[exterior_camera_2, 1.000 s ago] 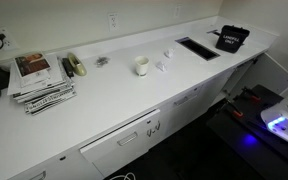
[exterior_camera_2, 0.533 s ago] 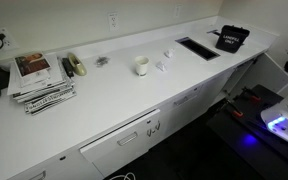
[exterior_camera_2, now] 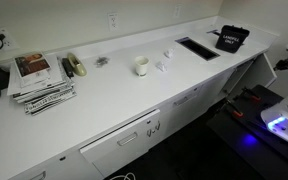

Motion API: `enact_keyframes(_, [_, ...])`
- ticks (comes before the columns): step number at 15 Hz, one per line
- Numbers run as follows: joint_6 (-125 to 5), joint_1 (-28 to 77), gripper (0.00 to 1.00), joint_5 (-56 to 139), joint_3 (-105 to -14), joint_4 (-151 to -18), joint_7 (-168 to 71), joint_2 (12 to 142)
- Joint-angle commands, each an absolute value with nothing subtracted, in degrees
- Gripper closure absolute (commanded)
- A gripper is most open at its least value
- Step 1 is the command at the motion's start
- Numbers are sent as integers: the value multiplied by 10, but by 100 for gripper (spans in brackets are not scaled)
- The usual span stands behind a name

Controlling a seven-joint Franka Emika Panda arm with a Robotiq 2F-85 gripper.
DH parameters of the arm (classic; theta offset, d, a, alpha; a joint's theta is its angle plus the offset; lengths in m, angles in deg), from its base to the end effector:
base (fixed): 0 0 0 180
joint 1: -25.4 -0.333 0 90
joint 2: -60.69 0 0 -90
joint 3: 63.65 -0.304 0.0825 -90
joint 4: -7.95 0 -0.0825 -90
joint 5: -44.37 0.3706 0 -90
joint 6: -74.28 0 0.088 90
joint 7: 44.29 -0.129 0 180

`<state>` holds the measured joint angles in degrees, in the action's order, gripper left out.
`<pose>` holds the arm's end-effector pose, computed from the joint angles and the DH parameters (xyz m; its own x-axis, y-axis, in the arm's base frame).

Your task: Close the bottom right cupboard door

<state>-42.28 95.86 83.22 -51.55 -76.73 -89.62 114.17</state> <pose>0.1448 -0.6353 0.0878 -0.7635 -0.4485 -0.4647 -0.5337 0.8433 0.0630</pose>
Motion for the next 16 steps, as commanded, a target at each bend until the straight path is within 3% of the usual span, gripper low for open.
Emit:
enact_keyframes(1, [-395, 966, 100, 918, -551, -776, -904, 1135])
enact_keyframes(10, [-430, 906, 100, 1066, -547, -827, -875, 1116])
enact_keyframes(16, [-436, 833, 100, 984, -454, -908, -869, 1004])
